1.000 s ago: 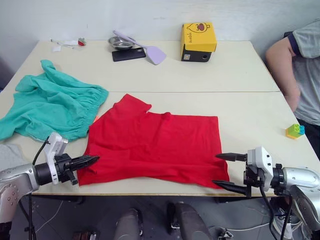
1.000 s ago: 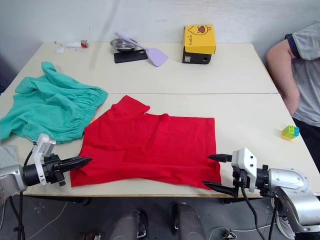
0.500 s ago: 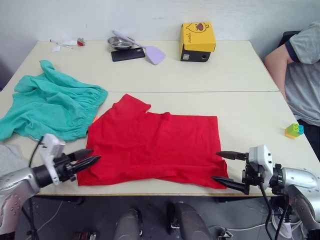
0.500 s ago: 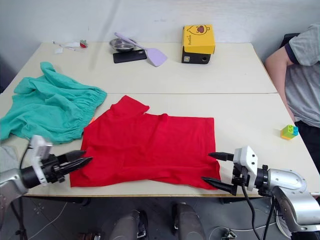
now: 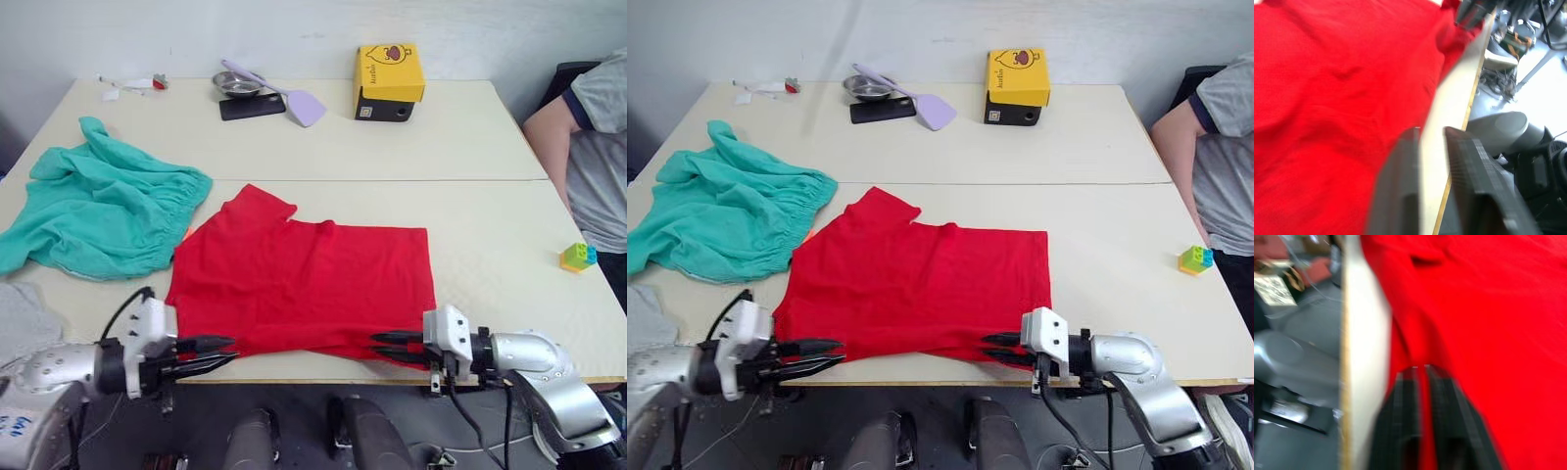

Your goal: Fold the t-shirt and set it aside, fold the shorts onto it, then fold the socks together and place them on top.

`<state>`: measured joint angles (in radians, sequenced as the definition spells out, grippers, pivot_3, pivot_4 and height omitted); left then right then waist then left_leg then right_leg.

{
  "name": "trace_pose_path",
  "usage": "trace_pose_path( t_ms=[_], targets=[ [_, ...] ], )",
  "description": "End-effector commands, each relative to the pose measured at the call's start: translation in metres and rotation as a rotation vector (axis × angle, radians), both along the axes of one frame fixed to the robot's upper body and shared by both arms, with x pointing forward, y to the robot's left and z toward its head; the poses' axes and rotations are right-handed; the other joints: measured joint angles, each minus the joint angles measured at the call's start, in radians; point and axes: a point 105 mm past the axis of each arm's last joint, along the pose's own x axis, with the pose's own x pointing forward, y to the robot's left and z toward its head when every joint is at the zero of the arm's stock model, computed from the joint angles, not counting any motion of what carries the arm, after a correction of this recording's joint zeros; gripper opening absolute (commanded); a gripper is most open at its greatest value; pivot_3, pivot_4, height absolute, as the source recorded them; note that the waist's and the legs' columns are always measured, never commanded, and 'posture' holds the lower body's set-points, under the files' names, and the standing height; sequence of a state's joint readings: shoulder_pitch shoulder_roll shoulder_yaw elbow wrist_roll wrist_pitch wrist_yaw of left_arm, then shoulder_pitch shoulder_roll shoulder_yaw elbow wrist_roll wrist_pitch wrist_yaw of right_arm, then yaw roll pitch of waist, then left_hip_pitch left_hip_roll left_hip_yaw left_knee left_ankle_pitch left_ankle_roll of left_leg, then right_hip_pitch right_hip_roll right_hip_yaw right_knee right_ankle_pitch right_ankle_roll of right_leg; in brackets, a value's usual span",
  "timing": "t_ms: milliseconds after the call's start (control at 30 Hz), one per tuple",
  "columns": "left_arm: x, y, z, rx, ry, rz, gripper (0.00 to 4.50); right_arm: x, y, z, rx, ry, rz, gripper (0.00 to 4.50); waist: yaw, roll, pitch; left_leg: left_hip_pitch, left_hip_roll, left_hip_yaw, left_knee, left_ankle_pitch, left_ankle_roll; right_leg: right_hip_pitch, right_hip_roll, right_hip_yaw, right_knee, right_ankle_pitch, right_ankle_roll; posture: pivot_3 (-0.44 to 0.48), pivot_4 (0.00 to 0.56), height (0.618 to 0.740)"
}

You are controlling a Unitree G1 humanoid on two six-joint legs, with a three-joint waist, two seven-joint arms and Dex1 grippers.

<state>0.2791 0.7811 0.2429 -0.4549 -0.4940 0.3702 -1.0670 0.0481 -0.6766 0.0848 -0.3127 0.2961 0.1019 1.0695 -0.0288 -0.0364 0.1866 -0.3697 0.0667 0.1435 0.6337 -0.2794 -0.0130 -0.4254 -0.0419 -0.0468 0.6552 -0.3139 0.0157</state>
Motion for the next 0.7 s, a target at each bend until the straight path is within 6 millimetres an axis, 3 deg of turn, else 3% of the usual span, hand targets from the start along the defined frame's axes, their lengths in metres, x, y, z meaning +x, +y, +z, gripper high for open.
trace_pose_path(
  t_ms=[33,367,600,700],
  targets=[
    [0.019,0.009,-0.006,0.053,-0.083,0.108,0.02,0.01,-0.003,0.003,0.003,-0.05,-0.056,0.0,0.001,0.0,0.0,0.0,0.0,0.0,0.0,0.0,0.0,0.0,0.0,0.0,0.0,0.0,0.0,0.0,0.15,0.74],
    [0.053,0.048,-0.007,0.123,-0.197,0.346,0.02,0.037,-0.051,-0.008,-0.044,-0.074,-0.304,0.0,0.0,-0.001,-0.001,0.0,0.0,0.0,-0.001,0.0,0.001,0.0,0.0,0.0,0.0,0.0,0.0,0.0,0.15,0.74],
    [0.069,0.056,-0.012,0.121,-0.241,0.418,0.02,0.044,-0.063,-0.017,-0.019,-0.067,-0.386,0.0,0.0,-0.003,-0.002,0.001,0.0,0.0,0.0,0.0,0.002,0.001,0.0,0.0,0.001,0.001,0.001,0.0,0.15,0.74],
    [0.079,0.061,-0.004,0.086,-0.286,0.466,0.02,0.043,-0.063,-0.01,0.043,-0.095,-0.365,0.0,0.001,-0.005,-0.003,0.001,0.0,0.0,0.0,0.0,0.002,0.002,0.0,0.0,0.001,0.001,0.001,0.0,0.15,0.74]
  ],
)
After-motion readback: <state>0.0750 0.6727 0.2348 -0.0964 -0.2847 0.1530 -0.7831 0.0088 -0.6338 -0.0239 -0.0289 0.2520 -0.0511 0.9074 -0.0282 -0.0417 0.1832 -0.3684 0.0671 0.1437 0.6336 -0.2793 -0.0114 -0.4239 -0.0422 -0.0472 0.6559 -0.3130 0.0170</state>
